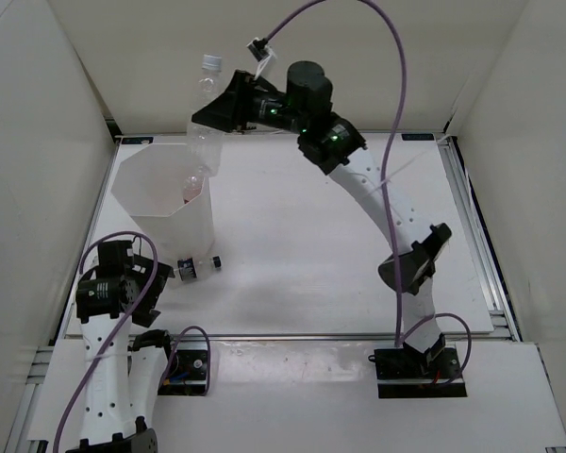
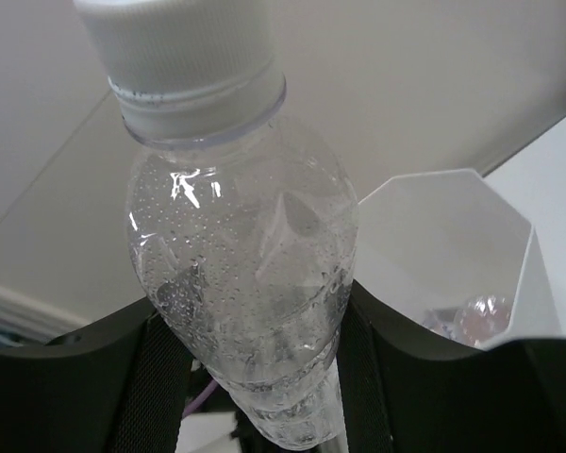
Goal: Put the plastic bottles in the bin
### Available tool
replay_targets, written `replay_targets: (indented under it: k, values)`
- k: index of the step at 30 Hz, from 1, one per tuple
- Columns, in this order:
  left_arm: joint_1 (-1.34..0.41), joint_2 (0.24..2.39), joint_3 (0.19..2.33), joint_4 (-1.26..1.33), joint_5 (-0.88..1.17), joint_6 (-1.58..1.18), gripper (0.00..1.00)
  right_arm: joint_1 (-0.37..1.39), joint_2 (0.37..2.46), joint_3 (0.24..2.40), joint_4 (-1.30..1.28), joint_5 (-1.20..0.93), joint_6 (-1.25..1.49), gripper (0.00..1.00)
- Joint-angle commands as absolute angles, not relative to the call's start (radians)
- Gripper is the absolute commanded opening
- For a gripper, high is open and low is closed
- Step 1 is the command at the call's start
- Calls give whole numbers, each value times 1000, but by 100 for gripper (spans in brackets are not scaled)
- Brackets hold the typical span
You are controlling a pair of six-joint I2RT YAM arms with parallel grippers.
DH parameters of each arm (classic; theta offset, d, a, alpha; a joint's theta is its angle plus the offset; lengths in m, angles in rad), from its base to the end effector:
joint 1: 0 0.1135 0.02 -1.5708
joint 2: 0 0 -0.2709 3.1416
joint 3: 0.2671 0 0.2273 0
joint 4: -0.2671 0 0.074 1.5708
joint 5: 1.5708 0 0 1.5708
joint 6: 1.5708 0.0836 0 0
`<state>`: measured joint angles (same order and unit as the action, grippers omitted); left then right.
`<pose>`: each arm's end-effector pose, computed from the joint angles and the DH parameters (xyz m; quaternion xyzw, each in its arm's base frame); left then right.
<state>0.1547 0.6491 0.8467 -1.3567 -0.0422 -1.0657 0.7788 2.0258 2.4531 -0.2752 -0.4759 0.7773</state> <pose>0.0690 0.0143 0.2348 -0.5643 0.7996 -0.0714 0.1926 0.3007 0.3506 0.5248 -0.1793 0.6329 0.6269 0.4175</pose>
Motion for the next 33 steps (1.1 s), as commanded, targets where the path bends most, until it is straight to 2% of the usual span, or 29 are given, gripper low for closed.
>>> replay_targets:
  k: [1, 8, 10, 11, 12, 17, 22, 25, 33]
  values:
    - [150, 663, 896, -1348, -9, -988, 100, 831, 2129, 2470, -132, -329, 677, 33]
    - [150, 704, 951, -1368, -32, -888, 100, 887, 2226, 2520, 23, -175, 557, 34]
    - [150, 713, 951, -1359, -19, -873, 100, 919, 2255, 2520, 23, -161, 488, 44]
    - [150, 713, 951, -1359, -18, -862, 100, 931, 2255, 2520, 23, -143, 462, 75]
    - [150, 713, 951, -1359, -18, -862, 100, 958, 2255, 2529, 23, -126, 436, 99]
    - [150, 689, 910, -1350, -8, -879, 100, 999, 2124, 2491, -18, 26, 308, 99]
    - [150, 631, 787, -1204, 44, -1003, 100, 999, 1964, 2393, -116, 118, 262, 100]
    - [150, 603, 678, -1119, 86, -1102, 100, 999, 1852, 2286, -201, 156, 253, 100]
    - [150, 460, 366, -821, 48, -1368, 100, 999, 1657, 2214, -472, 166, 242, 100]
